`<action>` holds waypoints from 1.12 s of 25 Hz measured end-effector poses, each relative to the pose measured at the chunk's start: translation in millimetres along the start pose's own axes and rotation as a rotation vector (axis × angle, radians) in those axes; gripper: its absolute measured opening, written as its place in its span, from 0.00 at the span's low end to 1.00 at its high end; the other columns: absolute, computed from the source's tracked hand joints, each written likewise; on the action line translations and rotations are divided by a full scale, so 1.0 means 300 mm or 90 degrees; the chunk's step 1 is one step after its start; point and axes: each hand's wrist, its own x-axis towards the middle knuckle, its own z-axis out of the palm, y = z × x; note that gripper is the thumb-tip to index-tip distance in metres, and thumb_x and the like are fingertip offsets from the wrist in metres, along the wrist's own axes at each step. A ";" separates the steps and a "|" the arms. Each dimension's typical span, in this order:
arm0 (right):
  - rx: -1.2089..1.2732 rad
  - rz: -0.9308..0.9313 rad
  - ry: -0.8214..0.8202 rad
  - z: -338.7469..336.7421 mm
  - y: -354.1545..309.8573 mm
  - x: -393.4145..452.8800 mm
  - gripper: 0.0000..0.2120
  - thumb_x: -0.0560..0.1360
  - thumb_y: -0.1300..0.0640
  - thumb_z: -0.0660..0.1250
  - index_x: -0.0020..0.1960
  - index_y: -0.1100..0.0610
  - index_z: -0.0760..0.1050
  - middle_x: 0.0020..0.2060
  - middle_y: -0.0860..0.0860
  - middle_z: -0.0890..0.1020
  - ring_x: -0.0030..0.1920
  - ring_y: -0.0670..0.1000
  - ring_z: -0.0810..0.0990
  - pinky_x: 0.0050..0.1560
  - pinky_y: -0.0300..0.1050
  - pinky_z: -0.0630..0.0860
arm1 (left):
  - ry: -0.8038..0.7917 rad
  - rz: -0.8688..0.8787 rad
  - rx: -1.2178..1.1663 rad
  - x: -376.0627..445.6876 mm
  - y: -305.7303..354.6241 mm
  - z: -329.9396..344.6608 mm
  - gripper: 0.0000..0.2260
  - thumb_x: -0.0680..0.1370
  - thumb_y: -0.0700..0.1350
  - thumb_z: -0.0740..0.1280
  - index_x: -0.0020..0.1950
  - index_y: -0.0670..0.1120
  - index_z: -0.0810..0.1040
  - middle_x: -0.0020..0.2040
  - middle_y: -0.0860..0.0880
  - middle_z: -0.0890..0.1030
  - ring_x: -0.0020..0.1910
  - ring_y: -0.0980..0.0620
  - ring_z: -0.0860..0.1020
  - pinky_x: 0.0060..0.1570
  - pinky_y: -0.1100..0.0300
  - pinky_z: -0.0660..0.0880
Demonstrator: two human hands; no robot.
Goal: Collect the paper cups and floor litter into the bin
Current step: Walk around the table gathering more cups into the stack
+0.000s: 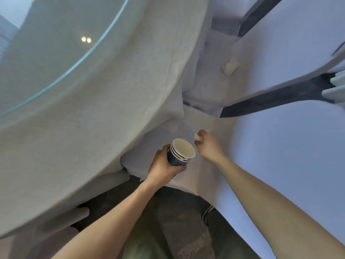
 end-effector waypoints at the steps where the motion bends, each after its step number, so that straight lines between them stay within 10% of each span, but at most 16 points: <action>1: 0.041 -0.005 0.023 -0.083 -0.050 -0.044 0.04 0.79 0.58 0.64 0.48 0.59 0.73 0.45 0.61 0.81 0.47 0.65 0.81 0.38 0.48 0.68 | 0.006 0.016 0.004 -0.036 0.069 -0.012 0.37 0.65 0.51 0.83 0.71 0.53 0.72 0.64 0.53 0.77 0.62 0.53 0.77 0.56 0.61 0.74; 8: 0.053 -0.193 0.068 -0.687 -0.284 -0.455 0.15 0.74 0.48 0.72 0.35 0.51 0.70 0.43 0.52 0.74 0.42 0.54 0.75 0.42 0.46 0.67 | 0.127 0.109 -0.024 -0.377 0.528 -0.009 0.35 0.64 0.51 0.80 0.70 0.57 0.73 0.60 0.55 0.76 0.56 0.72 0.71 0.48 0.74 0.67; 17: -0.040 -0.311 0.031 -0.952 -0.249 -0.715 0.09 0.75 0.48 0.66 0.52 0.51 0.76 0.45 0.48 0.82 0.46 0.51 0.81 0.49 0.54 0.81 | 0.209 0.230 -0.104 -0.511 0.808 0.051 0.34 0.66 0.46 0.80 0.69 0.60 0.73 0.61 0.59 0.77 0.61 0.68 0.73 0.55 0.69 0.70; 21: -0.119 -0.338 0.008 -1.005 -0.202 -0.720 0.18 0.78 0.58 0.61 0.67 0.55 0.76 0.61 0.51 0.78 0.61 0.53 0.78 0.62 0.51 0.77 | 0.214 0.270 -0.074 -0.476 0.854 0.079 0.35 0.67 0.48 0.80 0.72 0.58 0.73 0.63 0.60 0.77 0.64 0.68 0.71 0.55 0.74 0.68; 28: -0.136 -0.399 -0.059 -1.153 -0.083 -0.615 0.15 0.79 0.56 0.62 0.62 0.55 0.82 0.60 0.51 0.83 0.60 0.51 0.81 0.61 0.49 0.78 | 0.265 0.235 -0.081 -0.432 0.974 0.219 0.35 0.67 0.46 0.80 0.71 0.56 0.73 0.63 0.58 0.77 0.62 0.70 0.72 0.53 0.78 0.68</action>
